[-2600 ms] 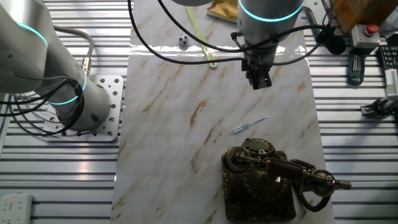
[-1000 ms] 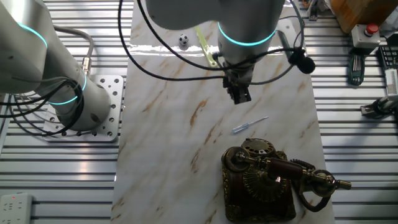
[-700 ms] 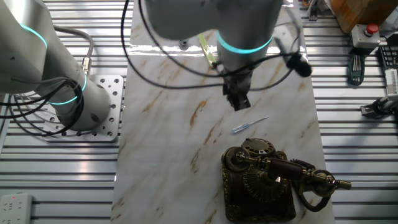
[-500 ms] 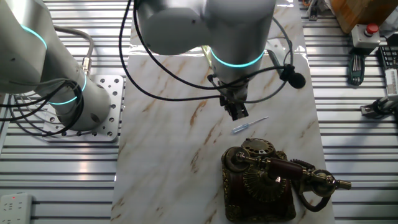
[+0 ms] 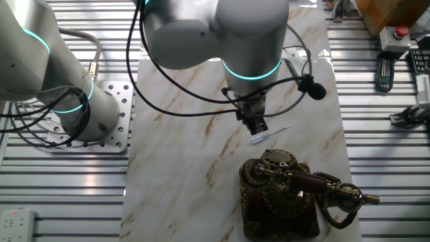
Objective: Dial a number on an old rotary phone
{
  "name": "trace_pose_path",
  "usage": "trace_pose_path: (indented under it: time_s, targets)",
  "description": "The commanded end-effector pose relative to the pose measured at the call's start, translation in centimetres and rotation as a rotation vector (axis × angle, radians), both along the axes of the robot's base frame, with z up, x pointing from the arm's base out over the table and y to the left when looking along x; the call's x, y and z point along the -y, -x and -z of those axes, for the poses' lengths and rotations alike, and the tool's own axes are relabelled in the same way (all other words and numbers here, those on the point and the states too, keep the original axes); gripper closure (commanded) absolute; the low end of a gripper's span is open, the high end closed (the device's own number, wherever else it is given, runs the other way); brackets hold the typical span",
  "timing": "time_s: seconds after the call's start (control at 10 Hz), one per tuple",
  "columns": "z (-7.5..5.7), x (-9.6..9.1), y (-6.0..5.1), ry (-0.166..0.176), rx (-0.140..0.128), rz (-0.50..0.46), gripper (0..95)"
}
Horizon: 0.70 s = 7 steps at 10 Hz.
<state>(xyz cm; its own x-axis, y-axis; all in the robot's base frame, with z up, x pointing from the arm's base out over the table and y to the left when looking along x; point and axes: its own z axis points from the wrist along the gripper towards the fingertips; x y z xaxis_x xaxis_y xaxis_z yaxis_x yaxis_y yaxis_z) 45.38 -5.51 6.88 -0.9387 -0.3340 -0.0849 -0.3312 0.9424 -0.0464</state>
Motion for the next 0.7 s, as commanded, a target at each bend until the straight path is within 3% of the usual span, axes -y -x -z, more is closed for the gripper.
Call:
trace_pose_path:
  time_s: [0.1,0.7]
  targets:
    - [0.1,0.1,-0.6,-0.002,-0.004,-0.006,95.0]
    - [0.4,0.3,-1.7,-0.006,0.009,-0.011,95.0]
